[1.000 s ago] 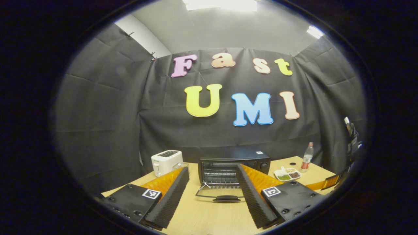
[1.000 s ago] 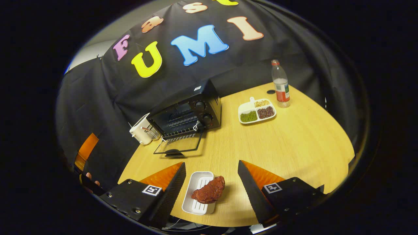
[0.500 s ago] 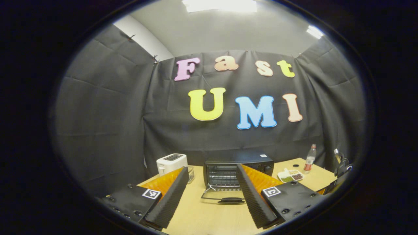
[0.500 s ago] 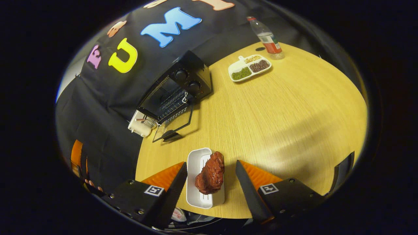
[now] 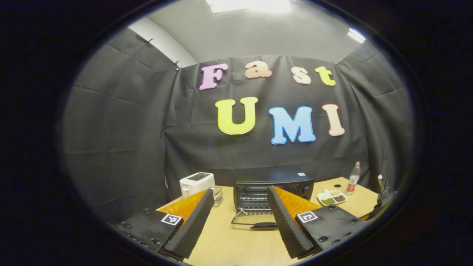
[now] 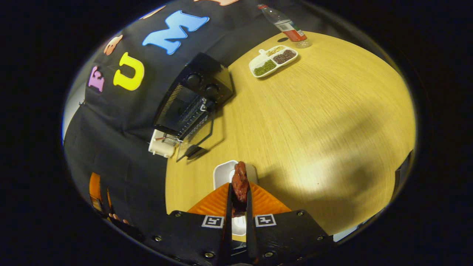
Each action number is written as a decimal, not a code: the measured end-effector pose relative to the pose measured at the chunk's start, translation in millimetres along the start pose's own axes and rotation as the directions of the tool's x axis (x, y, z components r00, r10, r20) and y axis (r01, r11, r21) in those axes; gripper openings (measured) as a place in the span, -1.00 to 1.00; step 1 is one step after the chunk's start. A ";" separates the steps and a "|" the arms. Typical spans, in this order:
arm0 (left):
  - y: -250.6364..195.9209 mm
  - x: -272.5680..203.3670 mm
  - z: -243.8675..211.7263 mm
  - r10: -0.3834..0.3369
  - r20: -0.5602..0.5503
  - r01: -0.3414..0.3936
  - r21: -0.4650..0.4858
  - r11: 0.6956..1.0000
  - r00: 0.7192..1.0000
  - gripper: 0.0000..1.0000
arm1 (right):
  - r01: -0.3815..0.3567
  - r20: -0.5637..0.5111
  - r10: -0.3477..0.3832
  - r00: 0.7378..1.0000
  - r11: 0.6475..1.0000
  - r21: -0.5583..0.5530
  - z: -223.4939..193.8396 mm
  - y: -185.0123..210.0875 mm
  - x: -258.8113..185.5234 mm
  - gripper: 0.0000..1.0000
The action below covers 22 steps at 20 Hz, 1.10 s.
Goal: Open the electric oven with the left hand, put the food in, and close the electric oven.
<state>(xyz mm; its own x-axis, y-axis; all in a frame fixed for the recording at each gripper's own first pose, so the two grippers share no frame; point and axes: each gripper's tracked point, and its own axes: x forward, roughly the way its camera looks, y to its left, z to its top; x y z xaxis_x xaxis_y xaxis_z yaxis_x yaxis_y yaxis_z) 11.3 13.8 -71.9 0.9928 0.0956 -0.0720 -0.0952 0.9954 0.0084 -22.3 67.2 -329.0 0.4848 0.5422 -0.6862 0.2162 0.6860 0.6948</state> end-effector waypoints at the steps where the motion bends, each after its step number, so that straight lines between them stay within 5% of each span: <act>1: 1.4 -0.1 -0.6 0.002 0.001 -0.002 0.006 1.000 1.000 1.00 | -0.003 0.009 0.003 1.000 1.000 -0.007 4.1 6.4 -10.8 -0.75; 13: 6.0 26.4 1.9 -0.010 0.017 0.010 -0.024 1.000 1.000 0.94 | -0.122 0.124 0.125 0.984 0.992 -0.035 53.3 90.0 -29.2 -0.82; 22: 45.5 63.6 -7.4 0.010 0.000 -0.010 -0.030 1.000 1.000 1.00 | -0.201 0.152 0.208 0.966 0.978 -0.059 80.0 165.0 36.7 -0.82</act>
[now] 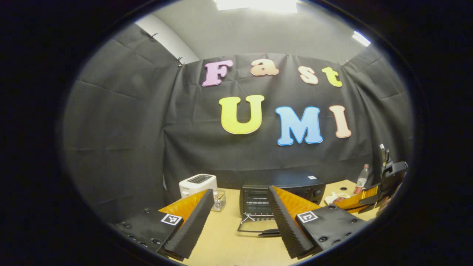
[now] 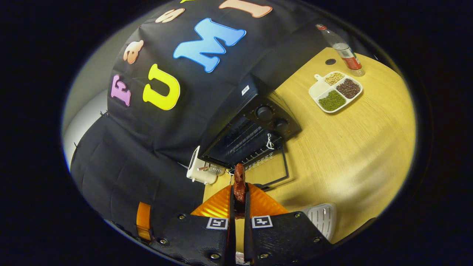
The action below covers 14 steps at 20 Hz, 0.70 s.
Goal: Open the electric oven with the left hand, put the food in, and close the electric oven.
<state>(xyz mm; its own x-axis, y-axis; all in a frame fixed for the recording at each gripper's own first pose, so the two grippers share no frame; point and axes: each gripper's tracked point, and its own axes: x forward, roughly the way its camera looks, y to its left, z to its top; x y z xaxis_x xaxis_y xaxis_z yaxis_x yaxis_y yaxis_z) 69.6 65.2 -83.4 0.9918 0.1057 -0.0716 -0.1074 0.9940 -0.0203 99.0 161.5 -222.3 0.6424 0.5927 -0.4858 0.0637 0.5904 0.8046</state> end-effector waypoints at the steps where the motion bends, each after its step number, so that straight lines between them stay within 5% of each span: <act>1: 7.0 4.5 -2.3 0.006 -0.005 -0.006 0.003 1.000 1.000 1.00 | -0.004 0.000 0.004 1.000 1.000 -0.001 -0.6 4.5 11.1 -0.82; 14: 84.5 65.3 -19.8 0.048 -0.044 -0.045 0.051 0.998 0.998 1.00 | 0.006 0.087 -0.011 0.996 0.998 0.058 18.0 18.6 142.2 -0.82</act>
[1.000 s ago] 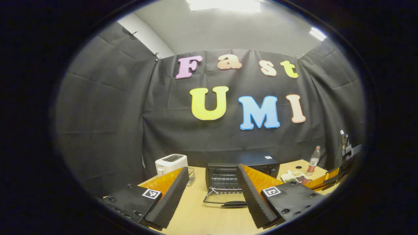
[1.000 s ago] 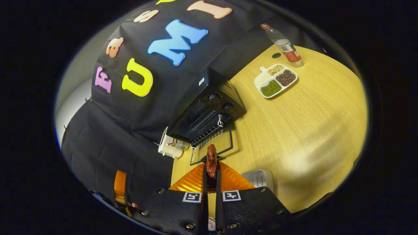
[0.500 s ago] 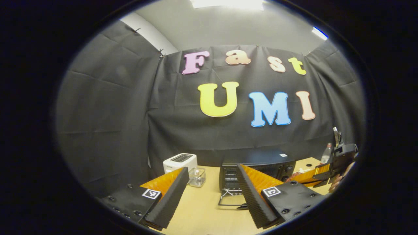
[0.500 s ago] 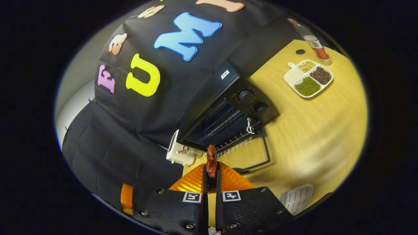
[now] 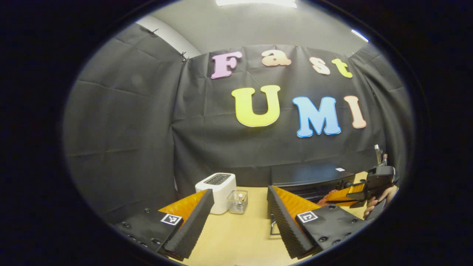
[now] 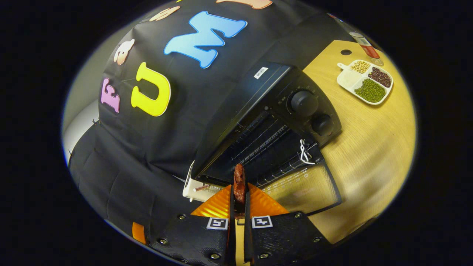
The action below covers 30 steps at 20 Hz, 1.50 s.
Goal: Open the electric oven with the left hand, put the food in, and close the electric oven.
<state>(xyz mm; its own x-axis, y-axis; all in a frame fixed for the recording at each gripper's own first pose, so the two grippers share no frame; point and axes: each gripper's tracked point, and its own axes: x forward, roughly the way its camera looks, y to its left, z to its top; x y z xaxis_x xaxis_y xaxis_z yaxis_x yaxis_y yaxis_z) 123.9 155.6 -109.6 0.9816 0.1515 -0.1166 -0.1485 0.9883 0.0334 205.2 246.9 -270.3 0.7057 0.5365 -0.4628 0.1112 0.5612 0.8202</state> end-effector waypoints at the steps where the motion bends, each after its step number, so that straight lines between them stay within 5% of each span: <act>1: 4.6 3.1 -1.2 0.003 -0.002 -0.003 0.007 1.000 1.000 1.00 | 0.002 0.011 -0.002 1.000 1.000 0.008 1.7 -1.5 8.1 -0.82; 8: 28.5 17.7 -15.7 0.032 -0.042 -0.030 0.046 0.998 0.999 1.00 | -0.014 0.121 0.007 0.993 0.998 0.055 24.3 -9.0 57.7 -0.82; 15: 29.1 18.1 -19.9 0.038 -0.059 -0.033 0.074 0.997 0.998 1.00 | 0.052 0.174 -0.049 0.983 0.999 -0.010 37.9 -29.4 76.5 -0.77; 19: 24.9 16.6 -18.8 0.031 -0.062 -0.027 0.069 0.997 0.998 1.00 | 0.187 0.201 -0.161 0.966 0.975 -0.119 41.0 -54.1 67.8 -0.36; 24: 5.5 17.8 -21.6 0.002 -0.067 0.002 0.057 0.998 0.998 1.00 | 0.237 0.285 -0.162 0.945 0.938 -0.253 60.5 -48.6 40.2 0.95; 30: -41.7 15.1 -34.0 -0.083 -0.082 0.086 0.032 0.996 0.993 0.83 | 0.285 0.342 -0.137 0.930 0.855 -0.433 72.1 -32.9 -27.5 0.96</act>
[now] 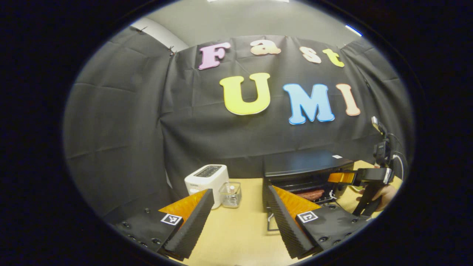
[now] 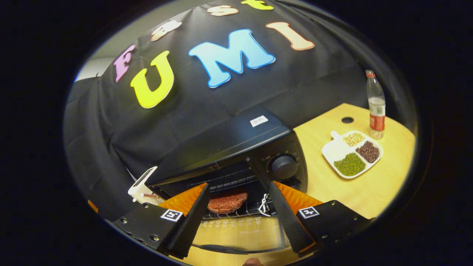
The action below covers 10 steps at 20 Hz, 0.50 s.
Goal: Open the electric oven with the left hand, put the food in, and close the electric oven.
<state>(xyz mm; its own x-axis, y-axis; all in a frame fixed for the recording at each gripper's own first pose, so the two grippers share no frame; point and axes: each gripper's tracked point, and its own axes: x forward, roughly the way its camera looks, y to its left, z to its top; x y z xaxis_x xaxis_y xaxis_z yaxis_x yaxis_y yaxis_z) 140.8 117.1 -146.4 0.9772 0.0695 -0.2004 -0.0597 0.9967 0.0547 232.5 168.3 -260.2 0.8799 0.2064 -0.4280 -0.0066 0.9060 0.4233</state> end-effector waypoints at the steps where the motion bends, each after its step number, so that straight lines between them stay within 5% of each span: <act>1: -10.1 0.5 -3.6 -0.018 -0.007 0.018 -0.004 1.000 1.000 0.83 | -0.004 0.024 0.005 1.000 0.999 -0.033 8.4 -1.7 -12.6 0.95; 3: -28.0 0.0 -9.3 -0.049 -0.017 0.049 -0.011 0.999 0.999 1.00 | -0.006 0.067 0.012 0.998 0.996 -0.088 25.1 -3.5 -37.0 0.95; 10: -91.7 -0.7 -53.8 -0.164 -0.120 0.160 -0.046 0.986 0.979 0.94 | 0.040 0.159 -0.008 0.987 0.978 -0.203 61.6 -21.6 -114.6 0.95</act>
<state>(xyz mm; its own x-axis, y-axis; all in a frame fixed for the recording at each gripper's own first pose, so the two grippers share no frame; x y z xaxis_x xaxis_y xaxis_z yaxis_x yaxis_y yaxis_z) 134.6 27.9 -204.0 0.9423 -0.0905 -0.3223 0.0877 0.9959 -0.0232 161.1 102.3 -171.1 0.9442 0.1382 -0.2989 -0.0676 0.9697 0.2346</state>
